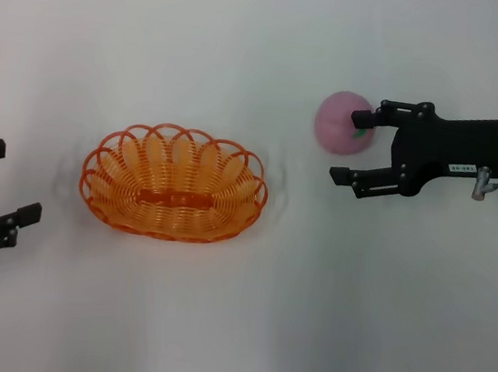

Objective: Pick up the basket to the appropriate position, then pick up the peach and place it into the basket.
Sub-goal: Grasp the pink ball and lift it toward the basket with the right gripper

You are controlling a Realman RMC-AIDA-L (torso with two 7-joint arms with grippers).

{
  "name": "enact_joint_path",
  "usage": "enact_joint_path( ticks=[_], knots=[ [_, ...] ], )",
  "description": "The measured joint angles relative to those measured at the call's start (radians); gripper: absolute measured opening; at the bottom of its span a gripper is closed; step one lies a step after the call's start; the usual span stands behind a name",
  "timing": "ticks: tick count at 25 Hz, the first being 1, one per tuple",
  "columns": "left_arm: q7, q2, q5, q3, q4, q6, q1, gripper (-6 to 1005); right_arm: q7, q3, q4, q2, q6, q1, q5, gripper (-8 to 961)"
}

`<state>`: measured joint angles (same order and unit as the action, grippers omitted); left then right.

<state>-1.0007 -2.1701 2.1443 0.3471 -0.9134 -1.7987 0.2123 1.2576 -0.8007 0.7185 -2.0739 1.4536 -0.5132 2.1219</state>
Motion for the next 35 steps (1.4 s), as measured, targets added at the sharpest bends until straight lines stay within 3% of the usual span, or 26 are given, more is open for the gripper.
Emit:
enact_joint_path(
  ticks=[5, 17, 27, 35],
  knots=[
    [-0.006, 0.003, 0.067, -0.012, 0.001, 0.007, 0.009, 890, -0.002, 0.000, -0.003, -0.002, -0.003, 0.001, -0.002, 925],
    [-0.017, 0.004, 0.098, -0.017, 0.010, -0.039, 0.010, 883, 0.043, 0.005, -0.004, -0.004, 0.005, -0.001, -0.003, 924],
    [-0.024, 0.004, 0.093, -0.074, 0.010, -0.050, 0.006, 886, 0.354, 0.055, 0.040, 0.037, 0.062, -0.049, 0.003, 932],
    [-0.024, 0.004, 0.091, -0.080, 0.011, -0.051, 0.006, 886, 0.596, 0.049, 0.150, 0.034, 0.093, -0.111, 0.124, 934]
  ],
)
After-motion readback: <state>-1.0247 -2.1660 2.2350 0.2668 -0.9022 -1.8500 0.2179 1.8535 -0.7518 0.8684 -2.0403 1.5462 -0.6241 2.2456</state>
